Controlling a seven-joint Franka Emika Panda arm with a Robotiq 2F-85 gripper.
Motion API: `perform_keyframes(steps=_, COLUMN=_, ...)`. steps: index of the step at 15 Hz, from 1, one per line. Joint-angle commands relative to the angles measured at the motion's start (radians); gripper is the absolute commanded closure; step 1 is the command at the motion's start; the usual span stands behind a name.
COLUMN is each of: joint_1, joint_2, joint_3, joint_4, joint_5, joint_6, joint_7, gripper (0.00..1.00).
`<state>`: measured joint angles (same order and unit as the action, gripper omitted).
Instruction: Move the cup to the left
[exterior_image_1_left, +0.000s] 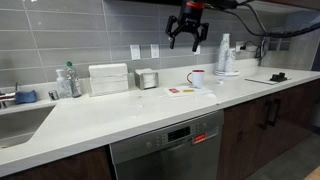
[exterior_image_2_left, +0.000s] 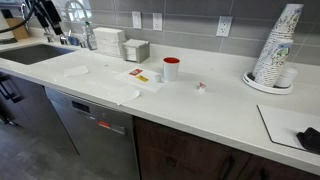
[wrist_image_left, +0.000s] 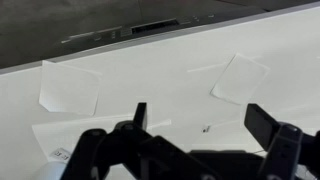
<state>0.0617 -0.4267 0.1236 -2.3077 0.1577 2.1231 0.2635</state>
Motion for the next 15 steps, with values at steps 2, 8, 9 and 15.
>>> perform_keyframes(steps=2, joint_1=0.001, joint_2=0.000, joint_3=-0.001, joint_4=0.002, joint_5=-0.001, joint_6=-0.002, joint_7=0.000, gripper=0.00)
perform_keyframes(steps=8, joint_1=0.001, joint_2=0.000, joint_3=-0.001, joint_4=0.002, joint_5=-0.001, joint_6=-0.002, joint_7=0.000, gripper=0.00)
perform_keyframes(steps=9, joint_1=0.001, joint_2=0.000, joint_3=-0.001, joint_4=0.002, joint_5=-0.001, joint_6=-0.002, joint_7=0.000, gripper=0.00)
perform_keyframes(steps=15, joint_1=-0.035, joint_2=0.071, joint_3=-0.072, joint_4=0.054, joint_5=0.061, joint_6=0.030, joint_7=0.005, gripper=0.00)
